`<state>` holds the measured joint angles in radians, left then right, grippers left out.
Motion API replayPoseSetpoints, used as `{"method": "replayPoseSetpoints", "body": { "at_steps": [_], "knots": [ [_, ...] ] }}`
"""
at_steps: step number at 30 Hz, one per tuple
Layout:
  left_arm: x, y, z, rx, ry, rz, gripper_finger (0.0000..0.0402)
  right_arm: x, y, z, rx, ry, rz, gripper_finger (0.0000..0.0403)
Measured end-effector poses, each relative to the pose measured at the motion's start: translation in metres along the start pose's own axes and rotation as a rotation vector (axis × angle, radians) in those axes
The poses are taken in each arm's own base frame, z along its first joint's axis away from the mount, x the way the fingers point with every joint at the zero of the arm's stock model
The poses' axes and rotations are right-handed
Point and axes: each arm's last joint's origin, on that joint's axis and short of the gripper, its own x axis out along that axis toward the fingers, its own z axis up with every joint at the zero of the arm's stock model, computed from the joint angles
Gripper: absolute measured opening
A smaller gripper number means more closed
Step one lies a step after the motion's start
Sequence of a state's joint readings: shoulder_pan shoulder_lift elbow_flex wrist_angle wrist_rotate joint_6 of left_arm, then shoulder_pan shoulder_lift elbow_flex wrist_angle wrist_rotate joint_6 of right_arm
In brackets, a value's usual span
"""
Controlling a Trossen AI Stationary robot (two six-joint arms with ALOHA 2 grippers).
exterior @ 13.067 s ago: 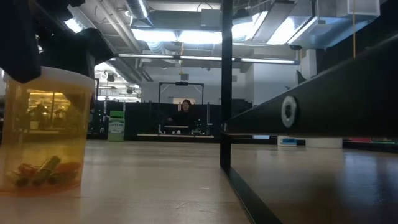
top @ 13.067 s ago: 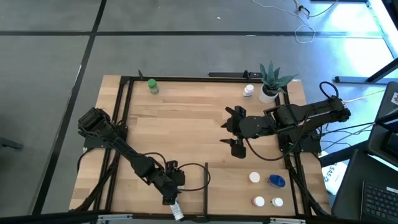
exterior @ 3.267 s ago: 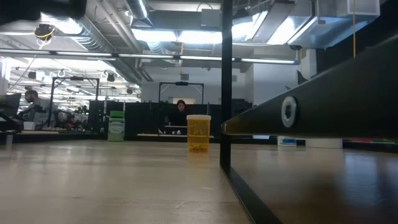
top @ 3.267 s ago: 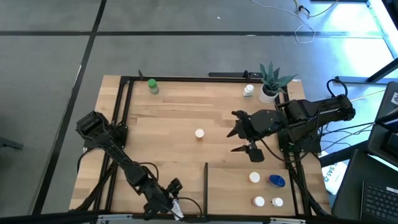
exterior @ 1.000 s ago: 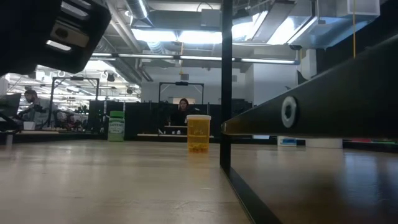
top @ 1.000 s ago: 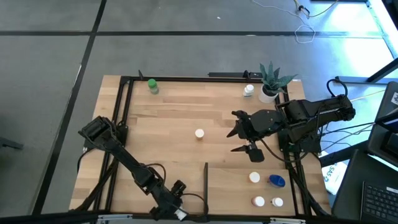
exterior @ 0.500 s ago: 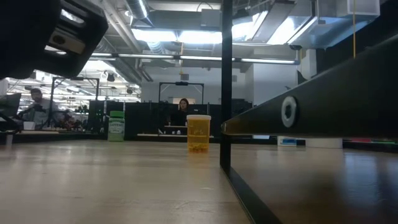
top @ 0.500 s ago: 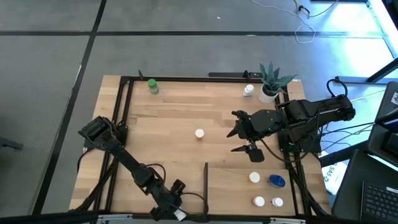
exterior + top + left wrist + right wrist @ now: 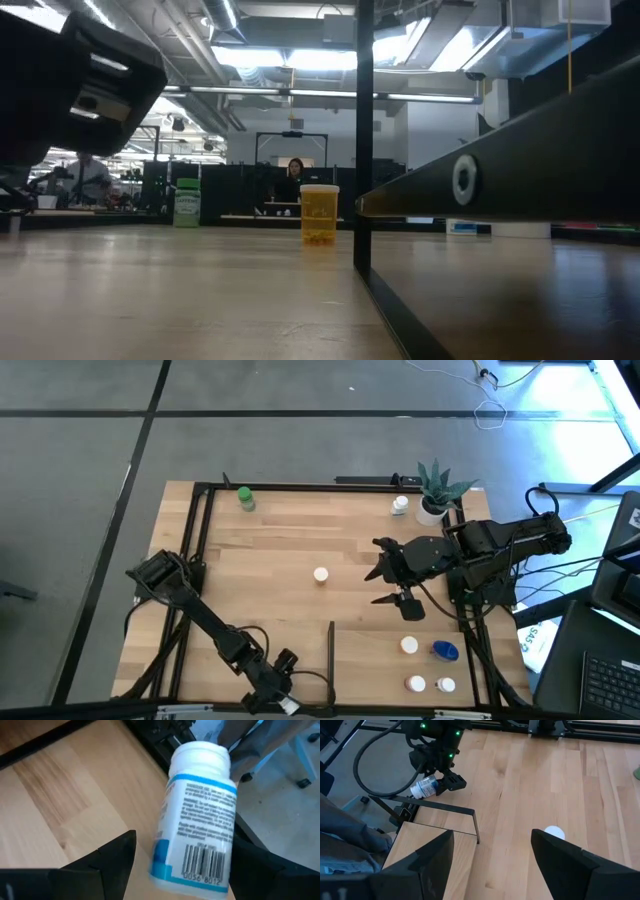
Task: Pick and place medicine bottles onto shelf by color
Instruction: Put the bottom white pill bottle onto the shelf
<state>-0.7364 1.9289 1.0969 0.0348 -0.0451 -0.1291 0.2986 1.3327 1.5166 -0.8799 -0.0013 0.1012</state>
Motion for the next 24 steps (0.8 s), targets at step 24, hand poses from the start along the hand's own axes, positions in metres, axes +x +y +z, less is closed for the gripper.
{"method": "replayPoseSetpoints", "body": {
  "at_steps": [24],
  "knots": [
    [-0.005, -0.009, -0.001, -0.117, -0.011, 0.124, 0.0157, 0.0, 0.0, 0.0, -0.002, 0.0, 0.0, 0.0268]
  ]
}}
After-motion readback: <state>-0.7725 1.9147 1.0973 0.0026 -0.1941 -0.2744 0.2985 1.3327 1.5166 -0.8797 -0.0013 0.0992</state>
